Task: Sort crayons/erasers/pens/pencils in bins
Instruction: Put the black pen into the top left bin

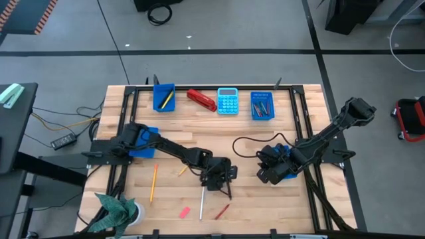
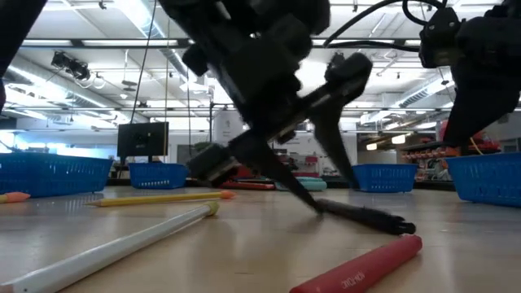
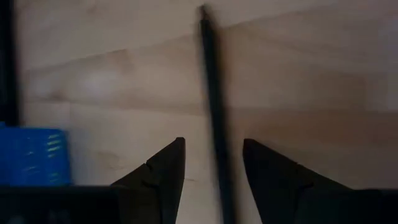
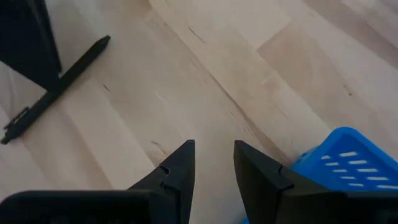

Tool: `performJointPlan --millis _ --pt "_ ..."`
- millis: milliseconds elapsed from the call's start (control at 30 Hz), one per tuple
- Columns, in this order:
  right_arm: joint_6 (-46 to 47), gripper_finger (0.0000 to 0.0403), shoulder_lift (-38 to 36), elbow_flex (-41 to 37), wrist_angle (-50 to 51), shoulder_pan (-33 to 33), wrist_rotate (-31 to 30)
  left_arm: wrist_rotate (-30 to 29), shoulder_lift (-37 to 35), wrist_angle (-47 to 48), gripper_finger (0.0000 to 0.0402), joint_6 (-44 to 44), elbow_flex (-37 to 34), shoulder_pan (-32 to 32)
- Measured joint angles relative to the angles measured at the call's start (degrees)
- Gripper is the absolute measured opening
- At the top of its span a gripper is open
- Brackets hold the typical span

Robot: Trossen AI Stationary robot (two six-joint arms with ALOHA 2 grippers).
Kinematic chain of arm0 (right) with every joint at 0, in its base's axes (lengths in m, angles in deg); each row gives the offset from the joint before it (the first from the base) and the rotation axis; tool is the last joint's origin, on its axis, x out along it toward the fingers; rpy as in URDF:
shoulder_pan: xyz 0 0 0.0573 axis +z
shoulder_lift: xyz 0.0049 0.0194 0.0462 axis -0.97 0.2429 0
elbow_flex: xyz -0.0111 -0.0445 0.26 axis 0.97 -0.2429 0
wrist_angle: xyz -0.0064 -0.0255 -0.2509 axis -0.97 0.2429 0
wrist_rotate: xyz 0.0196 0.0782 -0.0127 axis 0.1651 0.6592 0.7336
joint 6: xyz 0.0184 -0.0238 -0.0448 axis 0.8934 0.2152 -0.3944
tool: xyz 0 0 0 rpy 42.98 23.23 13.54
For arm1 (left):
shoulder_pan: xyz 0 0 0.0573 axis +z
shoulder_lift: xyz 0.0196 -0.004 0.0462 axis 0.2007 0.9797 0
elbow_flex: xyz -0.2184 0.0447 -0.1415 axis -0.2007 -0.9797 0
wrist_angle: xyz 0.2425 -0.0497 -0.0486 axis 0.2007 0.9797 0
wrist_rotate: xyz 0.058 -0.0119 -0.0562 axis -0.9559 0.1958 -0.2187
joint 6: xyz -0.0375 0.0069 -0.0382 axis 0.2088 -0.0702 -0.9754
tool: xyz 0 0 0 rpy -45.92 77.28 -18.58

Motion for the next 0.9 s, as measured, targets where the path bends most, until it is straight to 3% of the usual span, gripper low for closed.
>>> performJointPlan --millis 167,433,700,900 --pt "-0.56 0.0117 -0.02 0.0 0.26 0.0 -0.07 -0.03 1.66 2.77 0.0171 -4.24 3.84 0.12" --pt "-5.07 0.0117 0.0 0.0 0.81 -0.5 -0.55 0.23 1.48 17.82 0.0171 -11.38 9.7 0.01" --pt "-9.48 0.0117 -0.01 0.0 1.38 -2.4 -0.57 0.41 1.48 16.73 0.0171 -17.5 10.08 0.68" --pt "-9.89 0.0117 -0.35 2.6 4.88 -2.38 1.74 1.76 1.5 23.99 0.0153 -21.16 14.89 0.61"
